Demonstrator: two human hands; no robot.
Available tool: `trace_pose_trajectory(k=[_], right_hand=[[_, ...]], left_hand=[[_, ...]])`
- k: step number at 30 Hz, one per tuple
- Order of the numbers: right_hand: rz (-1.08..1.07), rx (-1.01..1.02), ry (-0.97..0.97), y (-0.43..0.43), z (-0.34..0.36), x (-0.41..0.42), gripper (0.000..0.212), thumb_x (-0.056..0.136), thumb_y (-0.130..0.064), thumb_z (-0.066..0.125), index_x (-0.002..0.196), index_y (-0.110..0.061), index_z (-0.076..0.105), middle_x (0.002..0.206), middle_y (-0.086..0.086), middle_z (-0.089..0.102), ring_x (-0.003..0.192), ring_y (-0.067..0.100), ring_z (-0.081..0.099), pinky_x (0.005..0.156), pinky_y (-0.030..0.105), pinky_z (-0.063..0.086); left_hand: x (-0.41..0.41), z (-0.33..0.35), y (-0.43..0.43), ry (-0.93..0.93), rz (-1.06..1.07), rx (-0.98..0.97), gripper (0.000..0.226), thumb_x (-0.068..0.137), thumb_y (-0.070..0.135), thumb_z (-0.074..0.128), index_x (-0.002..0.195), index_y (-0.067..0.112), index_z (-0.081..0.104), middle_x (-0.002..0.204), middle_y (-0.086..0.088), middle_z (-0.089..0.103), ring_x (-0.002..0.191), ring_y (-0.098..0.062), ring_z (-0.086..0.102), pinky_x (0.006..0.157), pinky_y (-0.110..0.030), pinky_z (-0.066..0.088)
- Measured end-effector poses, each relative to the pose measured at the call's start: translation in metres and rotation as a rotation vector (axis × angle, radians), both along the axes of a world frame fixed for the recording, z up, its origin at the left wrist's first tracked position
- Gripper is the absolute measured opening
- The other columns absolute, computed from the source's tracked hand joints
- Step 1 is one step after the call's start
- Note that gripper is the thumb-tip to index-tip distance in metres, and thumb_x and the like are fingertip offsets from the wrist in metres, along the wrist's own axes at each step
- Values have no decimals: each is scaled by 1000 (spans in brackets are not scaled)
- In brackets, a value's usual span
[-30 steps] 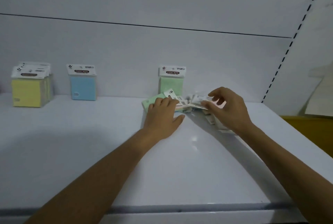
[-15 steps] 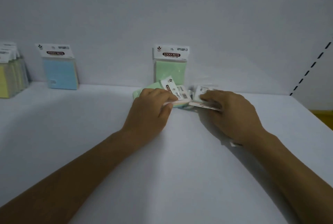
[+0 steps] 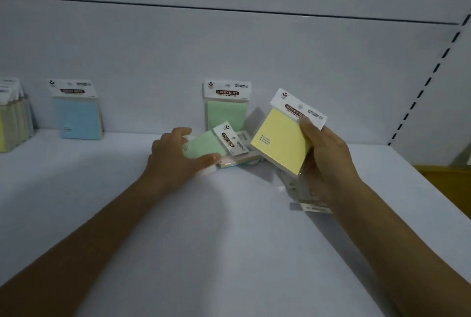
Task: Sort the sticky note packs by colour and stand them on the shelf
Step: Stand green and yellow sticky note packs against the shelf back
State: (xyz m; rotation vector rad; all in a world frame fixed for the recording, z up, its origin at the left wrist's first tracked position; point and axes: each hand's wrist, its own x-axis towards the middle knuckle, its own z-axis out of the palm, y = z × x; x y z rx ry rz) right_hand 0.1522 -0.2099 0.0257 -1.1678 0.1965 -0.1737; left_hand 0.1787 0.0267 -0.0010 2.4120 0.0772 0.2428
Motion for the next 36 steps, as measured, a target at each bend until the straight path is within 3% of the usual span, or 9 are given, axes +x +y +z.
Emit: trace_pose_trajectory(k=[3,6,10,14,20,26,31,34,36], right_hand=[[142,91,-87,1,6,-6,22,88,-21,61,109,-16,64,106,5,73,94,23,70,82,42,57],[235,-147,-246,10,2,-12,29,79,1,66,105,-14,67,97,1,75,90,16,71,76,31,59],[132,-540,-409,24,-10,-16,39,78,8,67,92,-29,67,85,-16,73,83,5,68,78,24,56],[133,-821,-433,33,-23,-20,34,81,-6,69,92,-37,61,86,-23,67,83,7,67,75,28,55],[96,-1169,-503,38,-25,-27,34,84,-20,65,116,-11,55,79,4,66,68,19,58,65,35,49],[136,-1347,-405,46,-12,-34,27,89,-21,60,92,-16,34,68,-3,48,72,27,49,60,32,31],[143,-1557,-355,67,2,-36,27,93,-20,51,111,-6,38,88,14,58,87,37,57,61,34,34],[169,-1500,-385,84,8,-35,27,87,-17,56,108,-3,47,86,9,58,80,33,55,61,35,40],[224,-1149,-343,100,10,-32,22,81,-15,66,99,-5,60,89,10,66,77,27,60,64,33,49]], left_hand=[[4,-3,9,81,-44,-140,102,21,79,73,111,32,58,113,-2,58,101,-20,61,87,-47,54],[4,-5,11,88,-58,-197,83,22,74,76,93,35,54,106,5,62,96,-18,63,86,-45,53],[0,-3,7,-33,-61,-416,80,37,56,82,103,26,47,99,9,61,93,-11,62,74,-29,51],[-1,-3,6,-137,-3,-466,75,49,47,82,108,21,43,102,7,61,98,-15,62,84,-35,52],[-4,-2,5,-144,18,-424,71,56,49,80,111,24,43,103,7,58,102,-17,60,91,-37,49],[-24,3,20,-120,40,-587,37,81,19,71,111,17,50,111,-3,62,105,-23,61,91,-36,50],[-56,9,53,-158,5,-511,45,80,13,69,113,30,44,117,-3,59,103,-24,63,93,-46,51],[-76,18,79,-188,32,-443,50,77,15,71,113,36,43,108,-1,63,98,-23,63,89,-44,52],[-89,23,96,-197,72,-419,50,79,16,70,118,35,44,98,1,63,95,-22,62,87,-39,52]])
